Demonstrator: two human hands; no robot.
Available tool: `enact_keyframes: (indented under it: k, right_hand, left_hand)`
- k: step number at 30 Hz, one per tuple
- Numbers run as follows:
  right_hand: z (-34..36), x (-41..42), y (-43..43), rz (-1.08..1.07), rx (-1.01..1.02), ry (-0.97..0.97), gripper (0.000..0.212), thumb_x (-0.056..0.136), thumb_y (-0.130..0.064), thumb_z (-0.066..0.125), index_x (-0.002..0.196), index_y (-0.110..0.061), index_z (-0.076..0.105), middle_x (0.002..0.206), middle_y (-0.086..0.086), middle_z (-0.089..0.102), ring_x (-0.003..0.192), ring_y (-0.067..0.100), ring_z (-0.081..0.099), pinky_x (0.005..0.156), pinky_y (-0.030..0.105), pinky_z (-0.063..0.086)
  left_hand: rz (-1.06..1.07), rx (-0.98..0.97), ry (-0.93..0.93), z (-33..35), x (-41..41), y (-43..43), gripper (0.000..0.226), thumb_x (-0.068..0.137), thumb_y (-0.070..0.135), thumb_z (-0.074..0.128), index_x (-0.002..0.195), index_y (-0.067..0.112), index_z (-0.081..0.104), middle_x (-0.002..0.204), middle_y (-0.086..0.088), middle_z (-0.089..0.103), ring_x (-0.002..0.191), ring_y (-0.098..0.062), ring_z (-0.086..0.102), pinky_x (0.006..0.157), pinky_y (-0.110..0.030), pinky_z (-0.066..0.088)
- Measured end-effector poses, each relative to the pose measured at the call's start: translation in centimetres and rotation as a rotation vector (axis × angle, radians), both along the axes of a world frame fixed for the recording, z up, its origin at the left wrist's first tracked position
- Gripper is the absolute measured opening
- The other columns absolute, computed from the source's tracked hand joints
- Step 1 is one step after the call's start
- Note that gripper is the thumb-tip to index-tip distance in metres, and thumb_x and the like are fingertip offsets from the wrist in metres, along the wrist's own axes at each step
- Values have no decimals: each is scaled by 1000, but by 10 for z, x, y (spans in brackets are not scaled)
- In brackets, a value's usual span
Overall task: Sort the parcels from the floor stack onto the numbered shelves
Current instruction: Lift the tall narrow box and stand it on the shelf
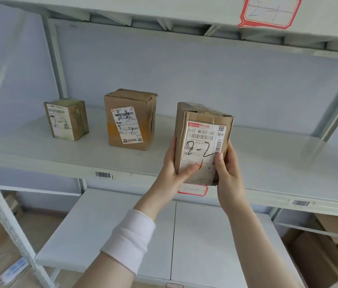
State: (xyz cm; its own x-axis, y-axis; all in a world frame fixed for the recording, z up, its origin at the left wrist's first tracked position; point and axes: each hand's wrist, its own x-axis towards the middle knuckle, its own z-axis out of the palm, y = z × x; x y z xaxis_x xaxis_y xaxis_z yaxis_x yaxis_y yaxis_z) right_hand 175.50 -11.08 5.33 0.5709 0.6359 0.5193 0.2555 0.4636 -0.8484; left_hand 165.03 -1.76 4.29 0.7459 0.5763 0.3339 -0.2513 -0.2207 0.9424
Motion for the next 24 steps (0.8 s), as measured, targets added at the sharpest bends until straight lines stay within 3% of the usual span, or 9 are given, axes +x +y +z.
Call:
enact_keyframes:
  k: [2,4,8,10,14,19,21,24]
  right_hand:
    - [-7,13,11,5,-11,5,43,92,-23,42,135,-24,43,130,-4,58,123,12,53,101,34,45]
    - [-15,25,21,12,-19,21,49,92,-22,43,140,-14,37,135,2,54,125,13,51,102,32,44]
    - [-25,48,40,16,-61,45,57,90,-19,46,144,-9,30,141,9,48,131,19,46,108,39,40]
    - [-28,57,46,13,-82,48,56,93,-15,47,145,-8,29,142,9,47,131,17,46,108,36,40]
    - [-29,79,53,-12,-125,7,47,98,-10,45,143,-5,33,139,8,51,128,15,49,105,25,42]
    - [-30,108,56,-40,-135,13,58,91,-16,49,144,-2,30,142,12,47,131,17,45,108,26,39]
    - [-34,118,55,-59,-146,26,60,88,-15,48,143,0,28,143,16,45,132,20,44,108,26,38]
    - [-39,133,56,-56,-164,39,60,88,-13,49,143,0,28,143,18,43,133,24,42,110,30,37]
  left_hand:
    - [22,-8,45,-5,11,12,80,89,19,60,150,24,9,145,9,41,130,-1,43,101,-15,42]
    - [43,10,94,-9,20,24,79,89,22,60,150,24,9,145,11,41,130,0,42,106,-21,39]
    - [69,39,157,-14,39,45,80,88,25,61,150,25,9,146,12,39,130,0,40,108,-24,36]
    - [68,32,163,-16,49,53,81,88,22,62,150,23,11,145,12,41,130,-2,41,106,-21,38]
    - [41,69,175,-14,72,67,79,87,18,63,149,24,14,134,20,44,119,7,43,88,0,39]
    - [2,60,187,-20,105,76,80,87,16,64,149,20,14,140,13,44,124,2,42,98,-9,38]
    - [-4,72,194,-23,116,78,77,86,13,65,148,18,19,136,14,47,120,4,45,93,-4,39]
    - [-10,91,181,-27,130,82,60,84,7,66,133,22,35,120,21,52,103,20,50,85,0,41]
